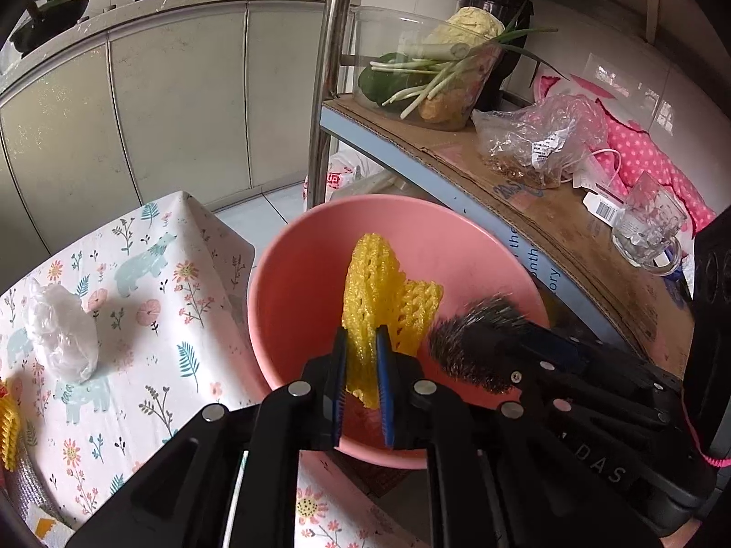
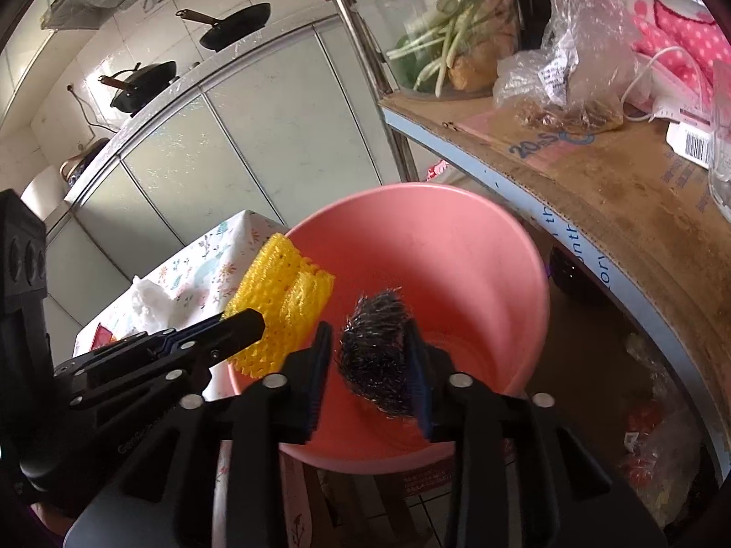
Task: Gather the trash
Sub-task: 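Carry both items to the pink bucket and open both tools inside it, then move both tools back from the bucket to the table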
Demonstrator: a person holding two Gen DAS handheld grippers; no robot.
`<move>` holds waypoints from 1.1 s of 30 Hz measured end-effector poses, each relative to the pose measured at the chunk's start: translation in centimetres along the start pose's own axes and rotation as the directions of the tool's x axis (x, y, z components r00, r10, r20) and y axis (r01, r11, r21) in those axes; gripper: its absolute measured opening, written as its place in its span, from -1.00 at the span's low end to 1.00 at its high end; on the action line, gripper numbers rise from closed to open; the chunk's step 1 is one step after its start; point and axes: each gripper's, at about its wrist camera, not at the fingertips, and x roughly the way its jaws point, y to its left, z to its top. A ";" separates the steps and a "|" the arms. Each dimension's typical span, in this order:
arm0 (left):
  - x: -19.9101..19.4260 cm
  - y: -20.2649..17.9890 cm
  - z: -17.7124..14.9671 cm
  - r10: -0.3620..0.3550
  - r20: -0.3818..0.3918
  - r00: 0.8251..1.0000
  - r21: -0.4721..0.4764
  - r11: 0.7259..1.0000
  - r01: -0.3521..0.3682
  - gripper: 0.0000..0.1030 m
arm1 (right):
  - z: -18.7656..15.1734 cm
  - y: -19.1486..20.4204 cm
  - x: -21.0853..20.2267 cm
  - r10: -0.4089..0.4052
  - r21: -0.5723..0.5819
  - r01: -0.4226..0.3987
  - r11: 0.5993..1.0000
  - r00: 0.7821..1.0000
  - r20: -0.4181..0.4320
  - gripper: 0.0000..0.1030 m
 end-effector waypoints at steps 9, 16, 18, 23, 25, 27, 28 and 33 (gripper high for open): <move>-0.5 0.5 0.2 -0.004 0.009 1.000 -0.034 0.999 0.004 -0.24 | 0.3 -0.7 -0.3 -0.026 0.011 0.026 1.000 1.000 0.016 -0.08; -3.3 0.9 0.5 0.001 0.058 0.998 -0.037 0.999 0.001 -0.10 | 0.1 0.7 -1.5 -0.012 -0.023 0.013 1.000 1.000 0.025 -0.08; -4.4 1.0 0.5 0.005 0.078 0.997 -0.038 0.999 -0.002 -0.01 | 0.0 1.2 -2.0 -0.003 -0.028 0.004 1.000 0.999 0.037 -0.08; -6.7 1.2 0.5 0.008 0.124 0.992 -0.059 0.998 0.000 0.13 | -0.3 2.3 -3.3 0.003 -0.052 -0.001 0.999 0.999 0.048 -0.08; -7.7 1.2 0.5 0.008 0.138 0.990 -0.058 0.998 0.000 0.14 | -0.3 2.6 -3.8 0.006 -0.060 -0.003 0.998 0.998 0.055 -0.08; -8.7 1.2 0.3 0.008 0.151 0.988 -0.055 0.998 0.001 0.15 | -0.3 3.2 -4.7 0.012 -0.075 -0.007 0.997 0.998 0.066 -0.08; -9.4 1.2 0.2 0.008 0.157 0.988 -0.053 0.999 0.000 0.15 | -0.3 3.4 -5.0 0.015 -0.080 -0.009 0.997 0.997 0.070 -0.08; -12.5 1.5 -1.1 0.041 0.181 0.983 -0.033 0.999 -0.036 0.17 | -0.8 5.5 -6.7 0.049 -0.120 -0.039 0.992 0.995 0.082 -0.08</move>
